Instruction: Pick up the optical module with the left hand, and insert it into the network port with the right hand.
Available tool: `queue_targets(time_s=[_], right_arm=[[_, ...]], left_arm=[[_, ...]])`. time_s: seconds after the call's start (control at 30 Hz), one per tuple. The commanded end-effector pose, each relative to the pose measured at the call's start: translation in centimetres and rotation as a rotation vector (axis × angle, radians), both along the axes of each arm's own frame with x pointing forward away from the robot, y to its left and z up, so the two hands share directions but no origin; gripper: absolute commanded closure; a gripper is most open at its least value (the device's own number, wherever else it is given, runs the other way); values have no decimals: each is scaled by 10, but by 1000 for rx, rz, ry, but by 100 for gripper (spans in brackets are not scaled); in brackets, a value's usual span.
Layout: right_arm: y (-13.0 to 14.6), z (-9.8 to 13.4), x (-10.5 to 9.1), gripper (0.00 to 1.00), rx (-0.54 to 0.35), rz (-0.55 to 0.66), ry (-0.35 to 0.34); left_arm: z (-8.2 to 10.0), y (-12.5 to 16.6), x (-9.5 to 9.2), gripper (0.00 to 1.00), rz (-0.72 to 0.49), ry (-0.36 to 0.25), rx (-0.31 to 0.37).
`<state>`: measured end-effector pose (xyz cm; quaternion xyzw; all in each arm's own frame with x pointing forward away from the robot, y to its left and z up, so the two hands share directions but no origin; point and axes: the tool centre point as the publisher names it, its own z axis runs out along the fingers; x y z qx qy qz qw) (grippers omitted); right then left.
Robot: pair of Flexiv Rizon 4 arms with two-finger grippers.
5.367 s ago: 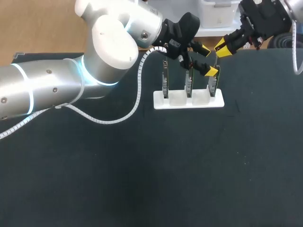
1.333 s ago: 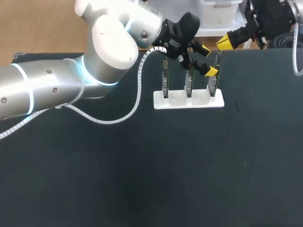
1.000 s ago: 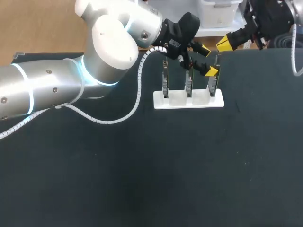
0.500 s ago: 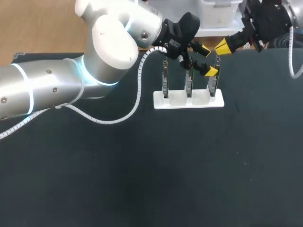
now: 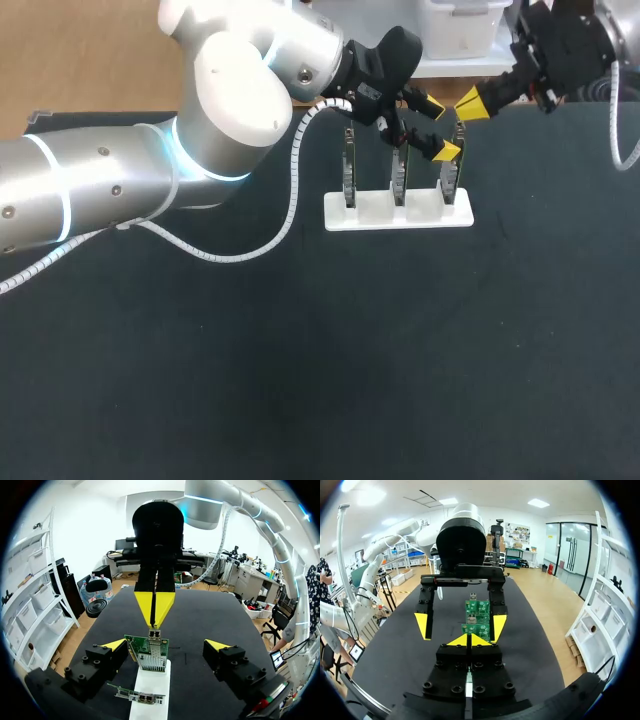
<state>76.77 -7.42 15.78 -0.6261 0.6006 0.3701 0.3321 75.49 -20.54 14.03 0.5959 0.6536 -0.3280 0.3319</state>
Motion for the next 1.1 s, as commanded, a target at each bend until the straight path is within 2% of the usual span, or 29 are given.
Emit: queue_targets(time_s=[0.03, 1.1], right_arm=[[1, -2, -1, 100, 2, 3, 7], [1, -12, -3, 100, 1, 6, 32]], left_arm=[[0, 0, 1, 0, -3, 1, 2], [0, 0, 1, 0, -3, 1, 2]])
